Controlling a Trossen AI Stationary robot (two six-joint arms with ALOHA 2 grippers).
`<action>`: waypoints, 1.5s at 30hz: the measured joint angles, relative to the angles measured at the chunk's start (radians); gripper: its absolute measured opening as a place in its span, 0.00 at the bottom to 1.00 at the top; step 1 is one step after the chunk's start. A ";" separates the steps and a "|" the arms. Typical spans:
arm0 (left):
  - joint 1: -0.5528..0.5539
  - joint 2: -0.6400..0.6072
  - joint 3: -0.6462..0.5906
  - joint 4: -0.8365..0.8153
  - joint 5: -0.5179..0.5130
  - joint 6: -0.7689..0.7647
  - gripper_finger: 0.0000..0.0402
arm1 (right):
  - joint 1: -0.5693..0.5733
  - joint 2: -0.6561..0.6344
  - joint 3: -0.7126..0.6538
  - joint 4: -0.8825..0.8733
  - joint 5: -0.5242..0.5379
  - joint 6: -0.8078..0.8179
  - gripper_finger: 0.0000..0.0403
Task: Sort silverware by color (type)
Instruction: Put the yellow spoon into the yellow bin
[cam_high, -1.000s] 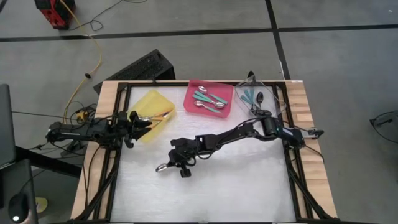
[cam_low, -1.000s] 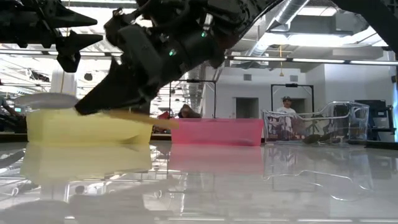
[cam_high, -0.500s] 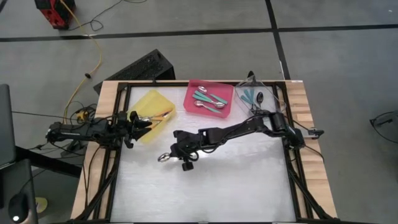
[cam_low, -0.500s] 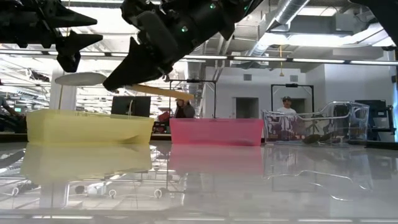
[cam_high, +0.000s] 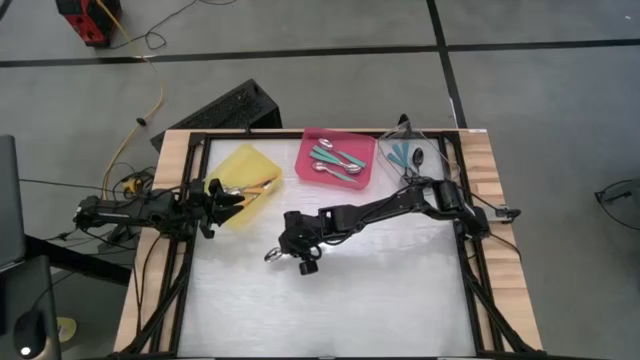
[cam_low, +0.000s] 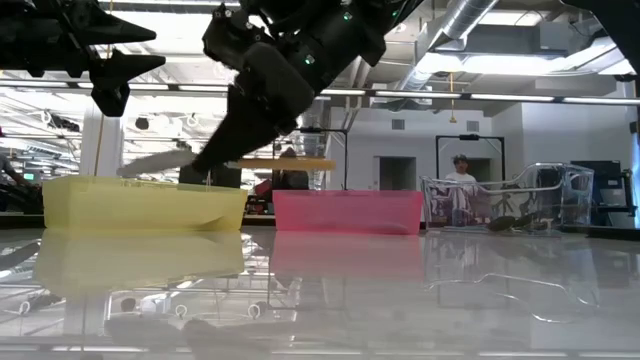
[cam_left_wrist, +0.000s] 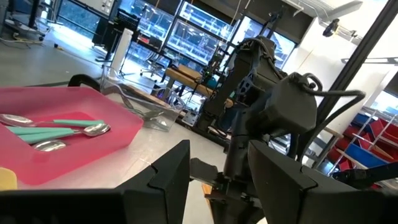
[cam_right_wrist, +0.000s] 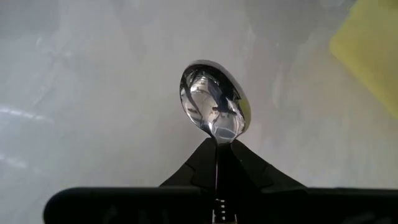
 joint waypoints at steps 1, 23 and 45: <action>0.000 0.000 0.000 0.000 0.000 0.000 0.37 | 0.000 0.000 0.000 -0.013 0.000 -0.004 0.13; 0.000 0.000 0.000 -0.002 -0.010 0.008 0.37 | -0.048 -0.292 -0.516 0.638 0.086 0.170 0.06; 0.000 0.000 0.000 -0.006 -0.010 0.028 0.37 | -0.043 -0.277 -0.514 1.066 0.284 0.090 0.06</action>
